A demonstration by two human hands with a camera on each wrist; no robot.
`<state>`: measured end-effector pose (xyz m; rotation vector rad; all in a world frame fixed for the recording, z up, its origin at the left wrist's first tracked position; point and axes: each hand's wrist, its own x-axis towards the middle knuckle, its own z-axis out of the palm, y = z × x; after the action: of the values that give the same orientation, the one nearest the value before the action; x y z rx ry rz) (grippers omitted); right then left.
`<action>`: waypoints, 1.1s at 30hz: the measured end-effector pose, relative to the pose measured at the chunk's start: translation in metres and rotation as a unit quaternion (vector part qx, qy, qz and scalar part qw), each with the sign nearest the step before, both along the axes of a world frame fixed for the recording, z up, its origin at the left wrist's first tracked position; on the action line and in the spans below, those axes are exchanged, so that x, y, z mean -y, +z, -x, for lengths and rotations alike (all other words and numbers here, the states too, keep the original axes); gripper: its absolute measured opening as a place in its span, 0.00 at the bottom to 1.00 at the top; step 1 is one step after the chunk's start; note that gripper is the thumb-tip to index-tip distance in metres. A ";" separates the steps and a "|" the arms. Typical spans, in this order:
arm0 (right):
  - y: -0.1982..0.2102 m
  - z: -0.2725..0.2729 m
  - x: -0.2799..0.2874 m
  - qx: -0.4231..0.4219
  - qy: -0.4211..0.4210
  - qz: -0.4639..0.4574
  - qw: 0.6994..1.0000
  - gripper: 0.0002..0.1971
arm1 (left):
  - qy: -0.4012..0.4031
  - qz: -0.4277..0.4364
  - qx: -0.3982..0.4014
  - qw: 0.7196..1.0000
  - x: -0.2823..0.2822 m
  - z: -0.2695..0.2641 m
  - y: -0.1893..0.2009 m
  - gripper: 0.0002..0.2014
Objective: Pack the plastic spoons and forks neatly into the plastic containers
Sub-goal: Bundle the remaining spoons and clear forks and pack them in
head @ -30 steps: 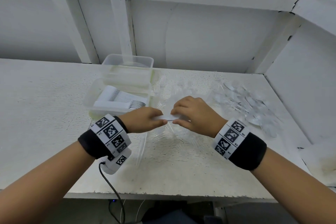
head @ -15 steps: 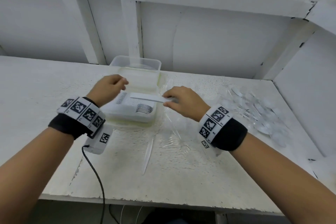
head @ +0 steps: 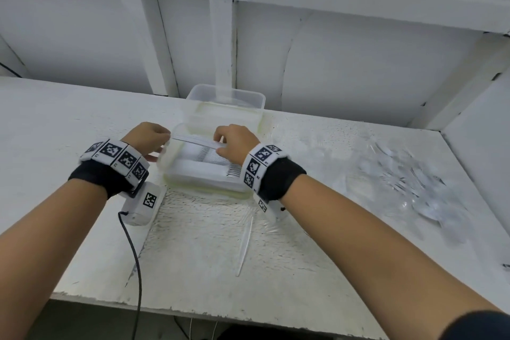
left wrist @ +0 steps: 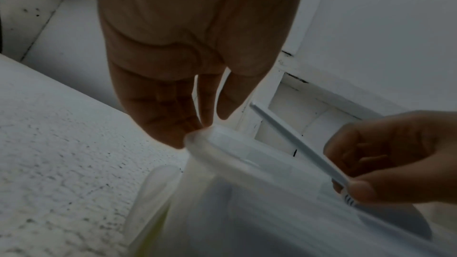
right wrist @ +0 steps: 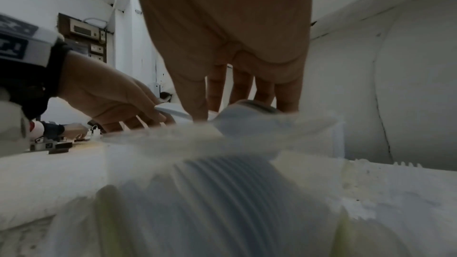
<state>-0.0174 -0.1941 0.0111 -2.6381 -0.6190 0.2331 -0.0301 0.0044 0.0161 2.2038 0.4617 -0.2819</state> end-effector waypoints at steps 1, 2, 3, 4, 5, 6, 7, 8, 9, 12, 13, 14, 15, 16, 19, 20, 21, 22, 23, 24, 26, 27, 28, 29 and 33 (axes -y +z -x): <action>-0.002 0.000 -0.003 -0.002 0.000 0.009 1.000 0.12 | 0.003 0.005 -0.001 1.000 0.000 0.000 -0.001 0.12; -0.004 -0.001 -0.004 -0.004 0.000 0.017 1.000 0.12 | 0.005 0.005 -0.003 1.000 -0.001 -0.001 -0.001 0.13; -0.007 -0.002 -0.006 -0.008 -0.002 0.022 1.000 0.11 | 0.007 0.004 -0.004 1.000 -0.001 -0.001 -0.002 0.13; -0.009 -0.002 -0.006 -0.015 -0.005 0.024 1.000 0.11 | 0.008 0.005 -0.004 1.000 -0.001 -0.002 -0.002 0.13; -0.011 -0.002 -0.006 -0.025 -0.008 0.025 0.999 0.11 | 0.010 0.007 -0.004 1.000 -0.002 -0.002 -0.003 0.14; -0.013 -0.002 -0.005 -0.034 -0.009 0.028 0.999 0.11 | 0.012 0.009 -0.004 1.000 -0.002 -0.002 -0.004 0.14; -0.014 -0.003 -0.005 -0.041 -0.008 0.033 0.999 0.11 | 0.013 0.012 -0.003 1.000 -0.003 -0.003 -0.005 0.14; -0.015 -0.003 -0.004 -0.048 -0.006 0.040 0.998 0.11 | 0.014 0.014 -0.004 1.000 -0.004 -0.003 -0.005 0.14; -0.014 -0.004 -0.004 -0.056 -0.005 0.049 0.997 0.11 | 0.014 0.017 -0.003 1.000 -0.004 -0.003 -0.006 0.14; -0.014 -0.006 -0.002 -0.084 -0.012 0.052 0.995 0.13 | 0.013 0.016 0.000 1.000 -0.006 -0.004 -0.008 0.14; -0.014 -0.006 -0.002 -0.090 -0.013 0.048 0.995 0.14 | 0.013 0.016 0.002 1.000 -0.006 -0.004 -0.009 0.14; -0.014 -0.006 -0.002 -0.091 -0.012 0.045 0.995 0.13 | 0.013 0.017 0.004 1.000 -0.006 -0.004 -0.009 0.14; -0.014 -0.006 -0.001 -0.092 -0.009 0.043 0.995 0.13 | 0.014 0.019 0.007 1.000 -0.006 -0.004 -0.010 0.14; -0.014 -0.006 -0.001 -0.091 -0.003 0.040 0.995 0.12 | 0.014 0.019 0.008 1.000 -0.006 -0.004 -0.010 0.13; -0.014 -0.005 0.000 -0.088 0.002 0.040 0.995 0.12 | 0.012 0.017 0.012 1.000 -0.006 -0.005 -0.011 0.14; -0.015 -0.005 0.000 -0.086 0.000 0.041 0.995 0.13 | 0.010 0.016 0.013 1.000 -0.006 -0.005 -0.011 0.14; -0.015 -0.005 -0.001 -0.085 -0.004 0.043 0.995 0.13 | 0.008 0.014 0.013 1.000 -0.006 -0.005 -0.011 0.14; -0.017 -0.006 -0.001 -0.084 -0.007 0.043 0.996 0.14 | 0.007 0.012 0.013 1.000 -0.007 -0.004 -0.011 0.14; -0.018 -0.008 -0.001 -0.085 -0.013 0.041 0.995 0.14 | 0.005 0.008 0.013 1.000 -0.006 -0.004 -0.010 0.14; -0.019 -0.009 -0.001 -0.082 -0.020 0.035 0.996 0.14 | 0.002 0.002 0.013 1.000 -0.006 -0.003 -0.010 0.14; -0.017 -0.010 0.001 -0.067 -0.035 0.026 0.997 0.14 | -0.003 -0.021 0.017 1.000 -0.006 -0.003 -0.009 0.14; -0.015 -0.010 0.003 -0.056 -0.040 0.019 0.997 0.14 | -0.008 -0.043 0.021 0.999 -0.006 -0.002 -0.007 0.15; -0.011 -0.010 0.005 -0.044 -0.045 0.007 0.998 0.14 | -0.014 -0.068 0.029 0.997 -0.005 -0.001 -0.006 0.15; -0.007 -0.009 0.008 -0.032 -0.050 -0.008 0.998 0.15 | -0.019 -0.092 0.040 0.995 -0.004 -0.001 -0.004 0.15; 0.014 0.001 0.031 0.004 -0.075 -0.087 0.993 0.14 | -0.043 -0.150 0.110 0.982 0.012 0.006 0.006 0.15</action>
<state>-0.0182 -0.2253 0.0254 -2.5027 -0.4212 0.1183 -0.0361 -0.0075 0.0223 2.5177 0.3024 -0.0119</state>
